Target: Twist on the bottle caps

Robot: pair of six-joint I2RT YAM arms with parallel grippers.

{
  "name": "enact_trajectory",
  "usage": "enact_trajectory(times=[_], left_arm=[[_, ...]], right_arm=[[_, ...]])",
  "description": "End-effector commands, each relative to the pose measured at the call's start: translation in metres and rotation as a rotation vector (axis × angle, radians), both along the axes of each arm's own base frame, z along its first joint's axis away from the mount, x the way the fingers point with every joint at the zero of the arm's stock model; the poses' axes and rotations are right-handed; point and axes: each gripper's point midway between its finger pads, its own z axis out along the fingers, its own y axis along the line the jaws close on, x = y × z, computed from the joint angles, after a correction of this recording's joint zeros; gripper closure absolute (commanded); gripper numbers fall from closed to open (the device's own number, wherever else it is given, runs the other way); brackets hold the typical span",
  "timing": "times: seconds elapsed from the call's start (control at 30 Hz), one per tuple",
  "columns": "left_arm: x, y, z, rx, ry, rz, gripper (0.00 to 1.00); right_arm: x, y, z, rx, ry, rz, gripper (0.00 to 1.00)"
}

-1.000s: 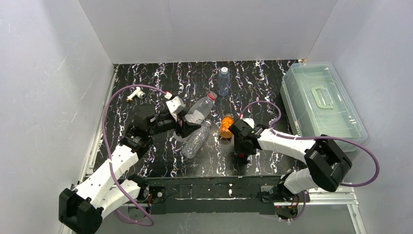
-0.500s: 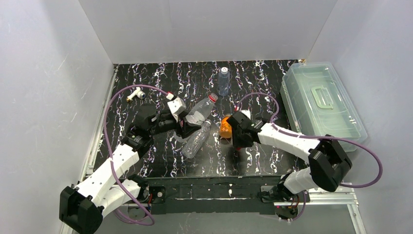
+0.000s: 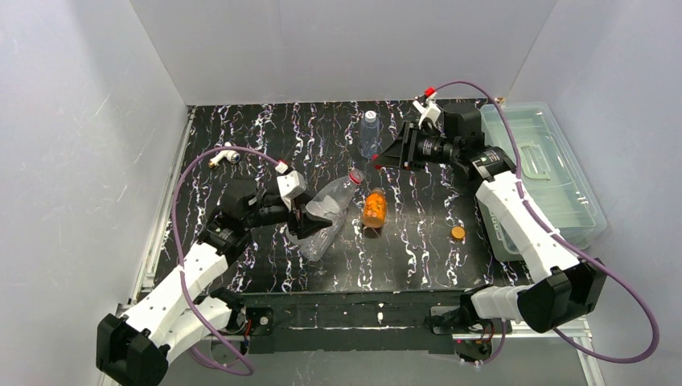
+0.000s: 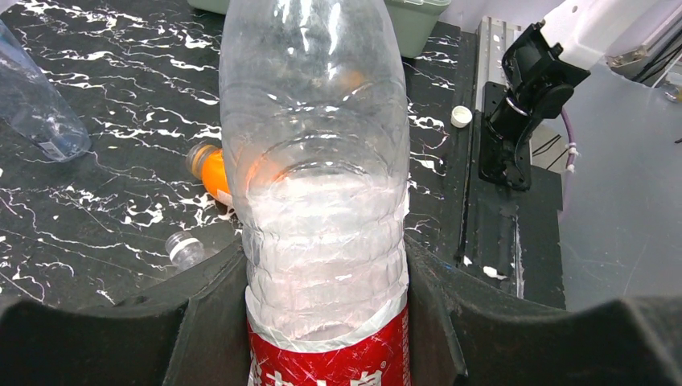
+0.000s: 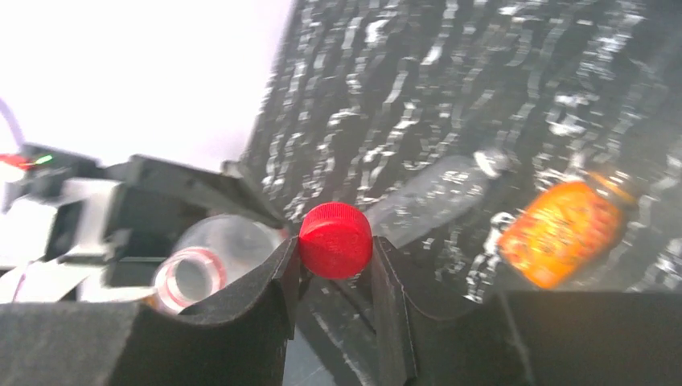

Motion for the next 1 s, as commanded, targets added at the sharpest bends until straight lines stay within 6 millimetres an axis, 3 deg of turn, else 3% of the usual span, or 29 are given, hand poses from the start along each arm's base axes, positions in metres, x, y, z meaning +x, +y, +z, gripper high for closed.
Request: enact_trajectory(times=[0.0, 0.13, 0.23, 0.53, 0.77, 0.9, 0.97], left_arm=[[-0.009, 0.007, 0.000, -0.011, -0.002, -0.009, 0.54], [-0.009, 0.009, 0.002, -0.020, 0.007, -0.012, 0.55], [-0.008, 0.010, 0.007, -0.024, -0.008, -0.012, 0.55], [-0.007, 0.013, 0.019, -0.040, -0.045, -0.004, 0.58], [-0.010, 0.010, 0.018, -0.041, -0.026, -0.038, 0.60], [-0.012, 0.008, 0.017, -0.041, -0.020, -0.060, 0.62], [-0.016, 0.007, 0.017, -0.044, -0.014, -0.085, 0.66]], right_arm=[[-0.032, 0.024, 0.064, 0.297, -0.029, 0.235, 0.70], [-0.040, 0.032, 0.093, 0.438, -0.056, 0.307, 0.69], [-0.044, 0.036, 0.096, 0.440, -0.043, 0.352, 0.69], [-0.051, 0.039, 0.064, 0.329, 0.030, 0.384, 0.69], [-0.069, 0.057, 0.059, 0.336, 0.062, 0.456, 0.68], [-0.076, 0.061, 0.059, 0.335, 0.075, 0.495, 0.68], [-0.089, 0.058, 0.050, 0.268, 0.083, 0.546, 0.69]])
